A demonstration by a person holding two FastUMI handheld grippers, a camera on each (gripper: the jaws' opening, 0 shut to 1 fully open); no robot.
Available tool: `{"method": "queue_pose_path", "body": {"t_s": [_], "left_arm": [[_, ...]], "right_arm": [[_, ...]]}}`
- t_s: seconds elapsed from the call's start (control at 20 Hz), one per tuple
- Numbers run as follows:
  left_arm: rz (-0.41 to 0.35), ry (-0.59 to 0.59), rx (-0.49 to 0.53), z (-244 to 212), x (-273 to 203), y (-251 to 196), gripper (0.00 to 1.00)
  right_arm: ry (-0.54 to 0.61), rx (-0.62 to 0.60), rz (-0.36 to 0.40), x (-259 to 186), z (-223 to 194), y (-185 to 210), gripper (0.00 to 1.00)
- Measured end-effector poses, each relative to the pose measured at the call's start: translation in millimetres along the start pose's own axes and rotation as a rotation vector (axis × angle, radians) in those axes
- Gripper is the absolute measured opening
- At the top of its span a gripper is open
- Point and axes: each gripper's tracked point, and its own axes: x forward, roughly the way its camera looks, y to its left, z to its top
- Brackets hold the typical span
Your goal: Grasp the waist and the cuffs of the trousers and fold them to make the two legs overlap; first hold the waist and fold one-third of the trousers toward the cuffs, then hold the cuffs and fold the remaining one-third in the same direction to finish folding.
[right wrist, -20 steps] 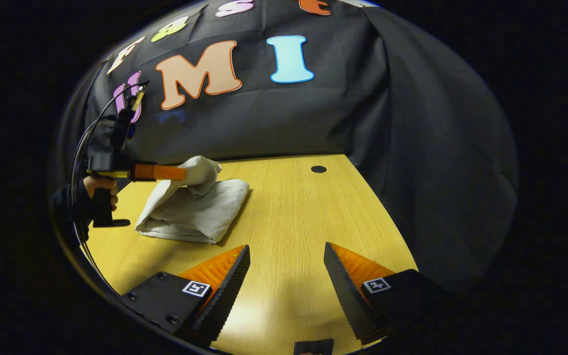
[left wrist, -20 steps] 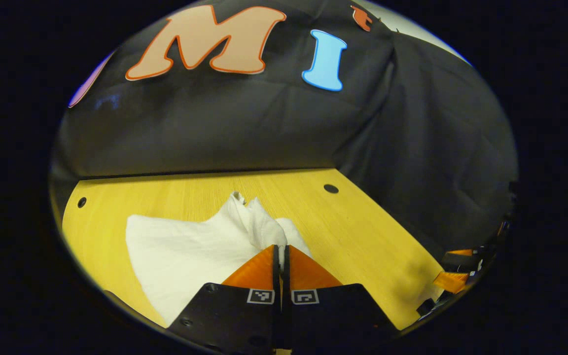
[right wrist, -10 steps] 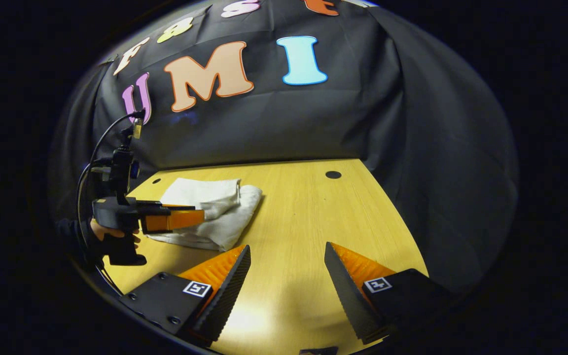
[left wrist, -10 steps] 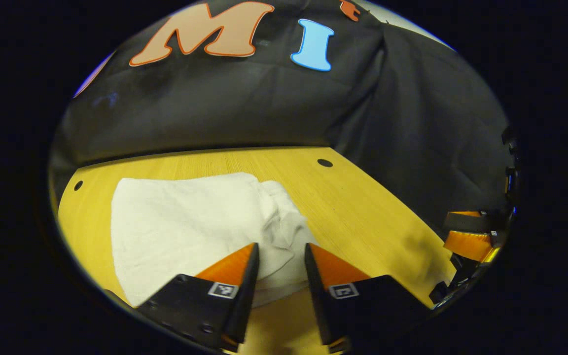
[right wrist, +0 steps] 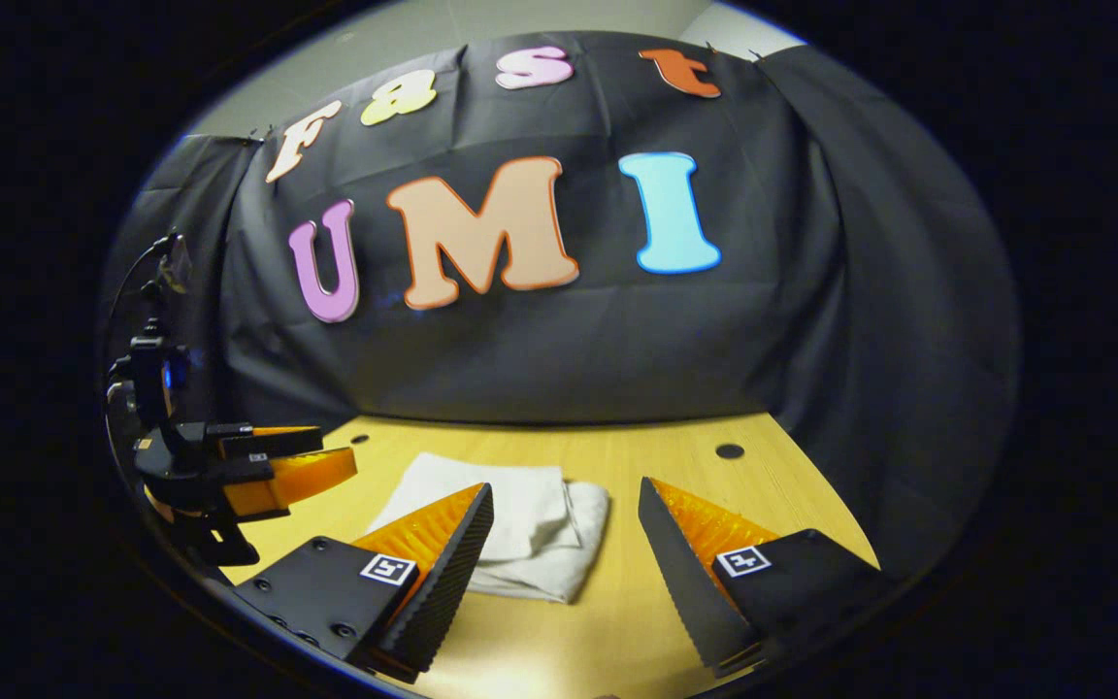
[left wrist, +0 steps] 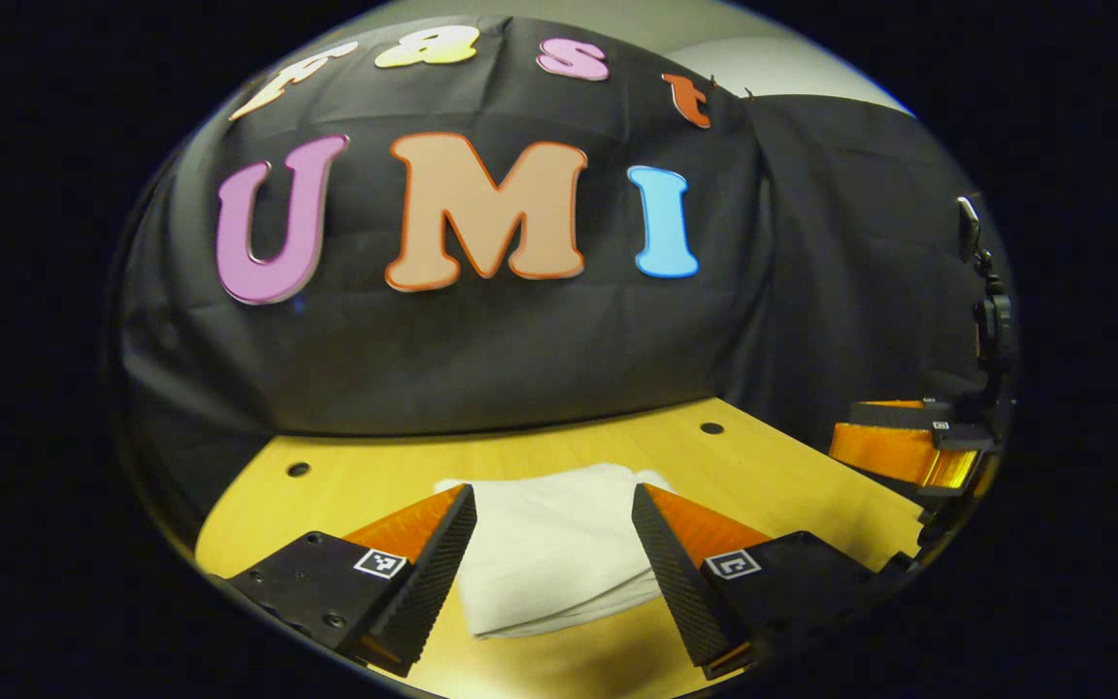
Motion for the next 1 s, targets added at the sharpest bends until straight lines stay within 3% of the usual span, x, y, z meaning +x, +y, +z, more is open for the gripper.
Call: {"method": "queue_pose_path", "body": {"t_s": [0.15, 0.25, 0.4, 0.6, 1.0], "left_arm": [[0.140, -0.085, 0.043, 30, -29, 64, 0.96], [0.189, -0.110, 0.023, 35, -47, 91, 0.96], [0.253, -0.135, -0.020, 40, -74, 128, 0.96], [0.293, -0.149, -0.054, 36, -97, 156, 0.96], [0.304, -0.168, -0.045, 36, -118, 179, 0.96]], "right_arm": [[-0.123, 0.003, 0.018, -2, 47, 41, 0.96], [-0.196, -0.011, 0.034, -5, 72, 67, 0.92], [-0.251, -0.050, 0.047, -12, 86, 97, 0.96], [-0.267, -0.083, 0.050, -23, 86, 122, 0.92], [-0.295, -0.119, 0.045, -30, 89, 148, 0.96]]}}
